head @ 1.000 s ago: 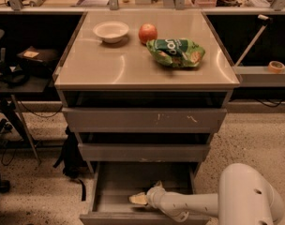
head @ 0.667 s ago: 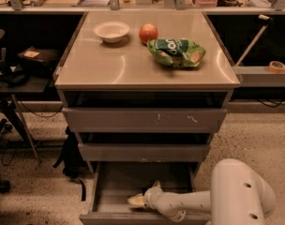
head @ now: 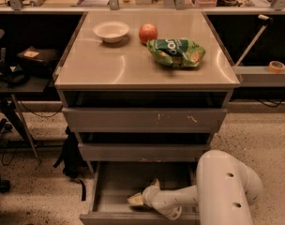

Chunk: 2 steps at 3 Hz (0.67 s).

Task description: Pick rxbar blueberry from bottom drawer and place on counter

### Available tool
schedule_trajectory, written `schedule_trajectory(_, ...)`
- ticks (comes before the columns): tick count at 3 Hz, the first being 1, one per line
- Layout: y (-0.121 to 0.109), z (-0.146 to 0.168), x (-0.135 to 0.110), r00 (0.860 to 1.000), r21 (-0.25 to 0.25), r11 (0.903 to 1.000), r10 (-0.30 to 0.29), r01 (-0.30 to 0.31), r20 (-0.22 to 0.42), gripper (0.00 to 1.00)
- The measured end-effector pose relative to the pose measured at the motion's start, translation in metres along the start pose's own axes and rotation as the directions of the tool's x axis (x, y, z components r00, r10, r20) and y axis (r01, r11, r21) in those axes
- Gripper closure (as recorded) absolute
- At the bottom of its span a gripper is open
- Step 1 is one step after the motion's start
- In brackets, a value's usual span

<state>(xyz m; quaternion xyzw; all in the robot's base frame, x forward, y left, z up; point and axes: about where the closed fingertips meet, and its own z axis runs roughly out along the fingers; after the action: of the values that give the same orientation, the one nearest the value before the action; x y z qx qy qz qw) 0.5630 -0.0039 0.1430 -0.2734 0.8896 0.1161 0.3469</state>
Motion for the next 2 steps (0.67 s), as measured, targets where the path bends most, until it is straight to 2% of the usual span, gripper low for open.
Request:
schedule_trajectory(1,0.0,0.0,0.0,1.0,0.0,1.0,0.0,0.0,0.0,0.0)
schedule_trajectory(2,0.005,0.019,0.003,0.997,-0.018,0.9987,-0.05,0.049,-0.065,0.0)
